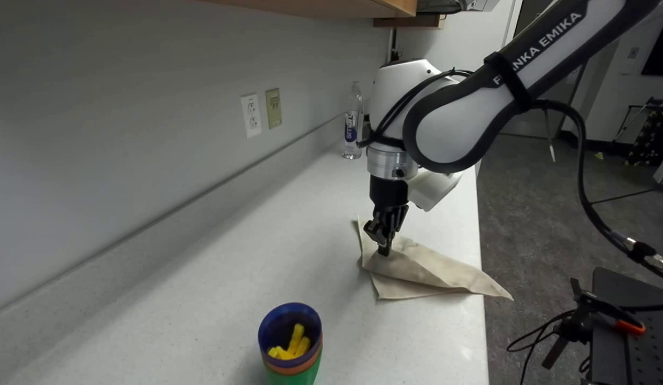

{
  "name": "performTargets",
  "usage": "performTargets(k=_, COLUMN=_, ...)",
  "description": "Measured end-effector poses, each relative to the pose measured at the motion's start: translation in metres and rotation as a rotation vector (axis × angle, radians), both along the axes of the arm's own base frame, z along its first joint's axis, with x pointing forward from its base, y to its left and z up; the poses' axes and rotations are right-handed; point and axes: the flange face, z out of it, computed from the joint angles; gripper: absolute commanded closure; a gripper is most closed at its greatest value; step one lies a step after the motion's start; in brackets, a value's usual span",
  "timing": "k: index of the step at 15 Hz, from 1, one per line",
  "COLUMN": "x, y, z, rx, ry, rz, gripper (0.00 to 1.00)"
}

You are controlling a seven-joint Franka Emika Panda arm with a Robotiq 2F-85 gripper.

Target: Unfold the towel on the table.

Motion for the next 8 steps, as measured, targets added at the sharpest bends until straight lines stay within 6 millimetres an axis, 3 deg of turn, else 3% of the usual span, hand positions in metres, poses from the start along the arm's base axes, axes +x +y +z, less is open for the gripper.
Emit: performTargets(k=8, x=-0.006, y=-0.078, z=0.027, rx=-0.233, ry=-0.025, rz=-0.034, gripper=1.00)
